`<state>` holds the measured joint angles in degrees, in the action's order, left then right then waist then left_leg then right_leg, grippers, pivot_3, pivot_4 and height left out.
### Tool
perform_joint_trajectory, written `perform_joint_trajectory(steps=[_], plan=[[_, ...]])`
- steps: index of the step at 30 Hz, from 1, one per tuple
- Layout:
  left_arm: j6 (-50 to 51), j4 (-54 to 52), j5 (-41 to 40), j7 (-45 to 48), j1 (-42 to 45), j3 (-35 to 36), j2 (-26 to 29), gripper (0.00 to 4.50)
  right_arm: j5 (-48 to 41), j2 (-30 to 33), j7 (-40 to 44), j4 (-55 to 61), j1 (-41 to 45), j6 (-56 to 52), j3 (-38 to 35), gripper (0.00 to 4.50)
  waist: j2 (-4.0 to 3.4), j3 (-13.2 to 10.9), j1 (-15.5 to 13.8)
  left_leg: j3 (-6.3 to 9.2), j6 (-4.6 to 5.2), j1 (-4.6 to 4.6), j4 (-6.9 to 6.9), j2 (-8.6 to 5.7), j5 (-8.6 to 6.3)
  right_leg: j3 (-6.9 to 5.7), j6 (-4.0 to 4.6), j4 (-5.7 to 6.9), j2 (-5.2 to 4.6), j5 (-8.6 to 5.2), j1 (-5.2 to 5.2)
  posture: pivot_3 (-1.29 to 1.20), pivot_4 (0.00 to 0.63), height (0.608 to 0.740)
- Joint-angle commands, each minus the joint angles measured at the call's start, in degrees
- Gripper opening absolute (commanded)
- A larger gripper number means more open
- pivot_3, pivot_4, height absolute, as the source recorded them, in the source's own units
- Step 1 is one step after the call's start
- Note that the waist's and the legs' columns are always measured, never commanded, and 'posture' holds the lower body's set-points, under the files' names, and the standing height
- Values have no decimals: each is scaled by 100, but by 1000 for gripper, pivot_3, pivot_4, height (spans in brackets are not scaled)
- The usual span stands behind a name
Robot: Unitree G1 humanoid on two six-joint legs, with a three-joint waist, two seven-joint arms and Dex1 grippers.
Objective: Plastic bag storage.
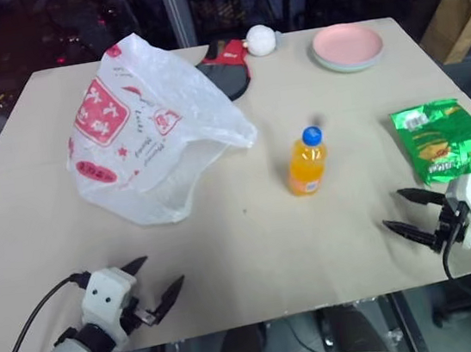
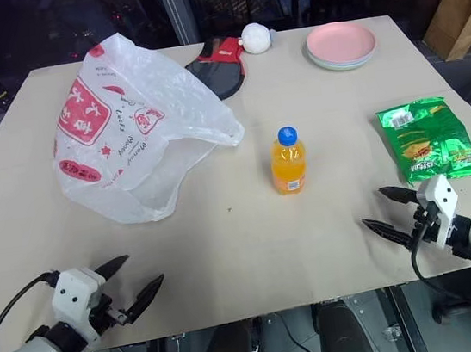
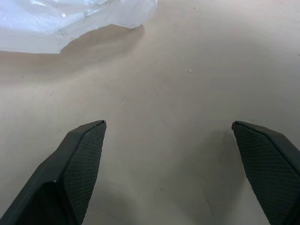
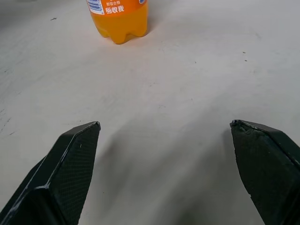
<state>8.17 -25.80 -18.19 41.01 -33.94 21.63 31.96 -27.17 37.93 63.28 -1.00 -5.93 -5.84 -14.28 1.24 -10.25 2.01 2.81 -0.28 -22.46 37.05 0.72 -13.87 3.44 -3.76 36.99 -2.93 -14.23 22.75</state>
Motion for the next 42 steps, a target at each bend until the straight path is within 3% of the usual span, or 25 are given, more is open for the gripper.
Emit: perform_joint_trajectory(steps=[1, 27, 37, 39, 42], plan=[[-62, -225, -49, -4, 4, -6, -14, 4445, -49, 34, -13, 196, -43, 132, -147, 4500, 0, 0, 0, 0, 0, 0, 0, 0, 0, 0, 0, 0, 0, 0, 0, 0, 150, 740], [289, -585, -293, -203, 70, -108, -252, 4445, -69, 50, 21, 112, 53, 175, -120, 4500, 0, 1, 1, 0, 0, 0, 2, -1, 0, -1, 1, 0, 1, 3, -1, 0, 150, 740], [1122, -687, -1136, -674, 749, -292, -678, 4445, -527, 231, 135, 1044, 114, -339, -99, 4500, -4, 4, -2, 5, 0, 0, 8, 0, 0, -3, -14, 6, 3, 13, -2, 0, 150, 740], [1336, -686, -1355, -953, 983, -363, -910, 4445, -388, 514, 324, 1458, 137, -407, 89, 4500, -8, 4, -4, 5, 0, 0, 11, -1, 0, -3, -17, 9, 3, 15, -3, 0, 150, 740], [1569, -688, -1627, -1273, 1251, -465, -1230, 4445, -847, 618, 104, 2107, 298, -1016, 162, 4500, -1, 10, -7, 10, 0, -2, 16, -4, 0, -6, -22, 10, 1, 18, -4, 0, 150, 740]])
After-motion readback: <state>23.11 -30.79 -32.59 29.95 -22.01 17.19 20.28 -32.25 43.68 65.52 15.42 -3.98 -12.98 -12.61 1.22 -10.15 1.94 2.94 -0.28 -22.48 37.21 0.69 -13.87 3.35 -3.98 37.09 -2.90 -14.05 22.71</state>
